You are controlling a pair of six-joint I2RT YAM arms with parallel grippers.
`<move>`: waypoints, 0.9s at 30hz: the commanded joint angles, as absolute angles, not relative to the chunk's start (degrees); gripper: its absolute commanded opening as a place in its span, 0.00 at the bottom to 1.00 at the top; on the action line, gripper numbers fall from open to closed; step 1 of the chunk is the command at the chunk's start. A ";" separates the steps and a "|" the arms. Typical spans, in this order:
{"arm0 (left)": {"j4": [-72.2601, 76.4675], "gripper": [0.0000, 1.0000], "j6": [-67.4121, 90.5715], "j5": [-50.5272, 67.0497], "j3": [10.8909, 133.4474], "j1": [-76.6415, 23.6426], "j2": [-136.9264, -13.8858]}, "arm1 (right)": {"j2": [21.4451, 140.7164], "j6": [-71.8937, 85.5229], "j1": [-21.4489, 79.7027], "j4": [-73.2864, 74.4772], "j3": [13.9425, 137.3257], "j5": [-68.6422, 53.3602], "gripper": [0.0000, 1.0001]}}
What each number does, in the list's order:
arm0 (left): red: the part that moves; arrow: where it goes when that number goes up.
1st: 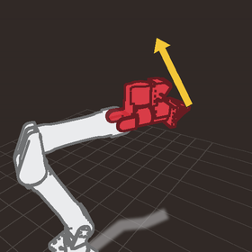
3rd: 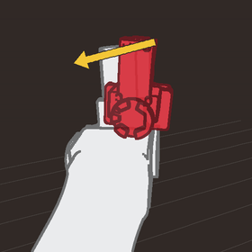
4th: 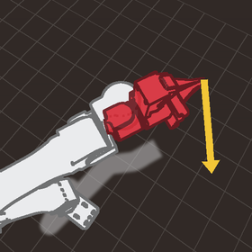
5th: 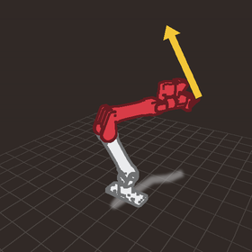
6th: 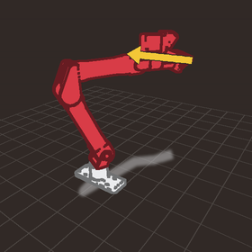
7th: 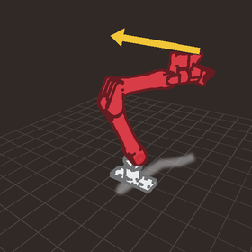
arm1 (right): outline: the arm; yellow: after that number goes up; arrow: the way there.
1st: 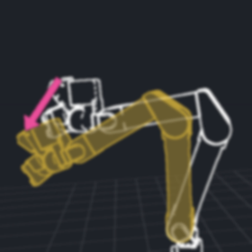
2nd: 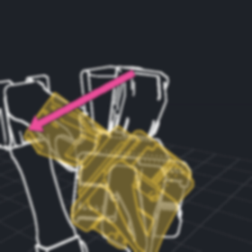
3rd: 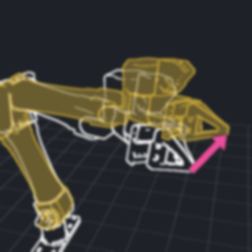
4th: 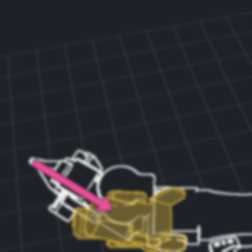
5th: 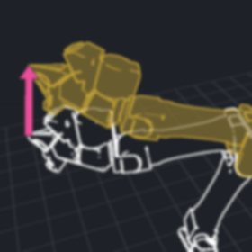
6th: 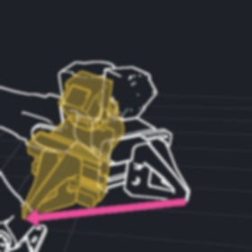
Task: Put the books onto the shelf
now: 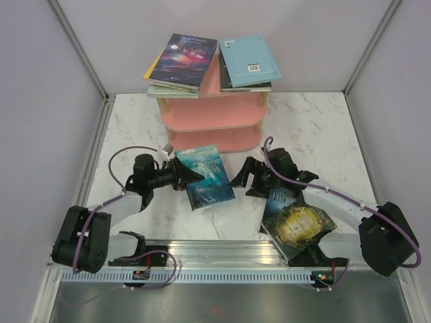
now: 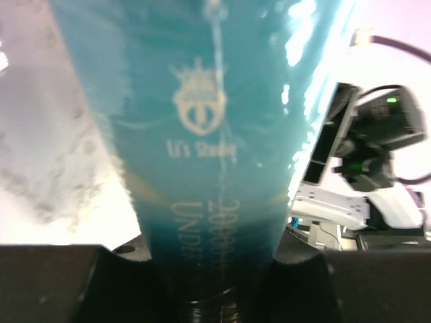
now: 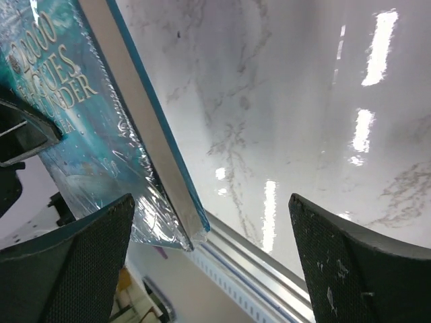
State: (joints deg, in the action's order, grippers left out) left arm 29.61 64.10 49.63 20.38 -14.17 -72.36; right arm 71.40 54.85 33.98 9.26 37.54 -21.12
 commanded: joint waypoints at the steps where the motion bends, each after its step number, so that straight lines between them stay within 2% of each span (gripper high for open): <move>1: 37.08 0.02 72.14 54.93 25.22 -13.19 -67.68 | 70.23 60.28 34.19 1.35 39.11 -26.08 0.98; 6: 44.46 0.02 78.65 54.58 24.61 -12.74 -65.48 | 69.87 66.35 35.41 -7.90 39.11 -29.18 0.98; 11: 59.63 0.02 89.02 52.47 21.80 -12.39 -66.62 | 69.79 73.11 37.53 -16.86 38.23 -30.41 0.98; 13: 64.23 0.02 93.05 51.86 21.01 -12.39 -68.19 | 69.44 75.22 38.49 -20.89 37.09 -30.32 0.93; 15: 67.14 0.02 94.21 52.12 21.01 -12.39 -68.82 | 69.00 77.86 39.11 -23.28 36.13 -30.15 0.85; 18: 66.45 0.02 94.48 52.73 21.01 -12.48 -68.29 | 67.85 79.89 39.46 -27.41 35.51 -30.06 0.57; 19: 65.75 0.02 94.13 52.91 21.01 -12.39 -67.94 | 67.59 79.98 39.55 -28.12 35.59 -30.06 0.43; 21: 61.91 0.02 93.26 54.05 21.18 -12.39 -66.71 | 66.62 79.98 39.55 -28.04 36.03 -29.88 0.28; 22: 59.35 0.02 91.08 54.57 21.96 -12.48 -66.10 | 66.36 79.98 39.64 -27.95 36.12 -29.80 0.09; 23: 56.28 0.02 89.49 55.54 22.58 -12.48 -65.48 | 65.75 80.15 39.73 -27.60 36.21 -29.71 0.00; 24: 51.73 0.02 87.47 55.98 23.28 -12.39 -64.00 | 65.31 80.24 39.73 -27.34 36.30 -29.53 0.00; 25: 41.93 0.06 82.23 56.25 25.29 -12.39 -62.94 | 64.95 80.42 39.81 -27.51 36.30 -29.27 0.00; 26: 34.79 0.26 78.87 55.81 26.62 -12.39 -61.89 | 63.91 80.42 39.81 -27.51 36.30 -29.18 0.00; 27: 28.02 0.40 75.27 55.03 28.20 -12.48 -59.70 | 63.55 80.33 39.73 -27.25 36.56 -29.09 0.00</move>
